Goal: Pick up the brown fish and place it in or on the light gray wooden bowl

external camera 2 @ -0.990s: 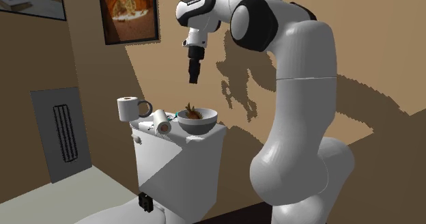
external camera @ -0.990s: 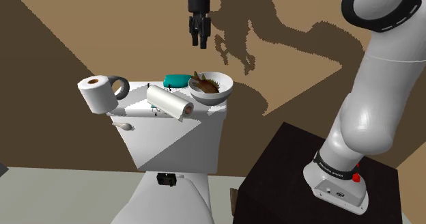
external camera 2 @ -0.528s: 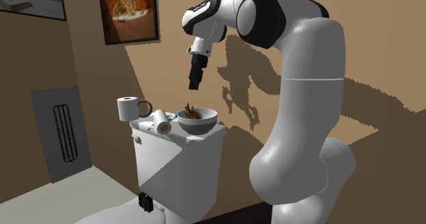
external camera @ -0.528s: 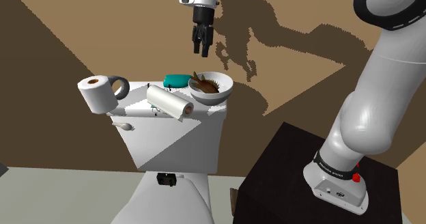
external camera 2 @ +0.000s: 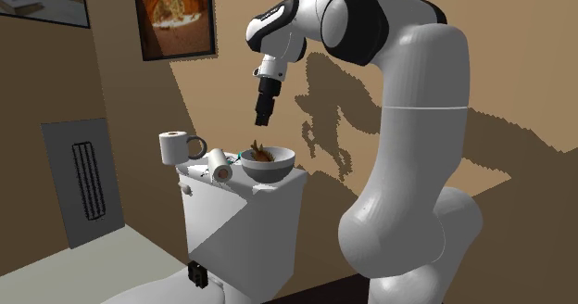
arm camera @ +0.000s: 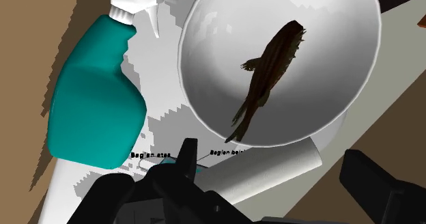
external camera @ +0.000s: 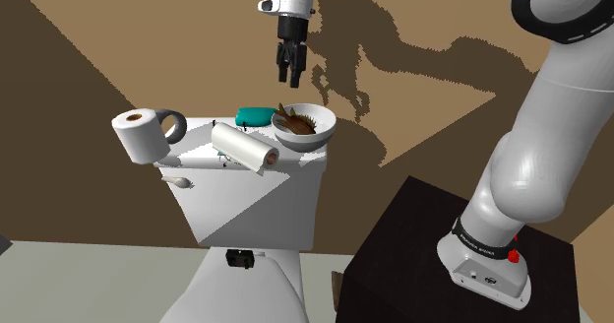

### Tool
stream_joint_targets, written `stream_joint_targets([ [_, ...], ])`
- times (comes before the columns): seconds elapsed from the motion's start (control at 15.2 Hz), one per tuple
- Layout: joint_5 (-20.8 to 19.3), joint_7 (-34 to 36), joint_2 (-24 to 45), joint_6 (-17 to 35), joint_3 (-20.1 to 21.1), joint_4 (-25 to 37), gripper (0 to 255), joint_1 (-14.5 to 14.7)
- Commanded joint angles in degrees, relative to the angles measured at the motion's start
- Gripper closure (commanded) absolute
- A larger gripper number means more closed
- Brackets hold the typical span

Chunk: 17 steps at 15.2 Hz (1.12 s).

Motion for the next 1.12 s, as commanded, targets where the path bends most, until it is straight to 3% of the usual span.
stream_joint_targets([
  [0.0,0.00,0.00,0.00,0.00,0.00,0.00,0,0.00],
  [0.07,0.00,0.00,0.00,0.00,0.00,0.00,255,0.00],
  [0.66,0.00,0.00,0.00,0.00,0.00,0.00,255,0.00],
  [0.73,0.00,0.00,0.00,0.00,0.00,0.00,0,0.00],
  [1.06,0.01,17.21,-5.45,9.71,0.17,-15.06,0,0.16],
])
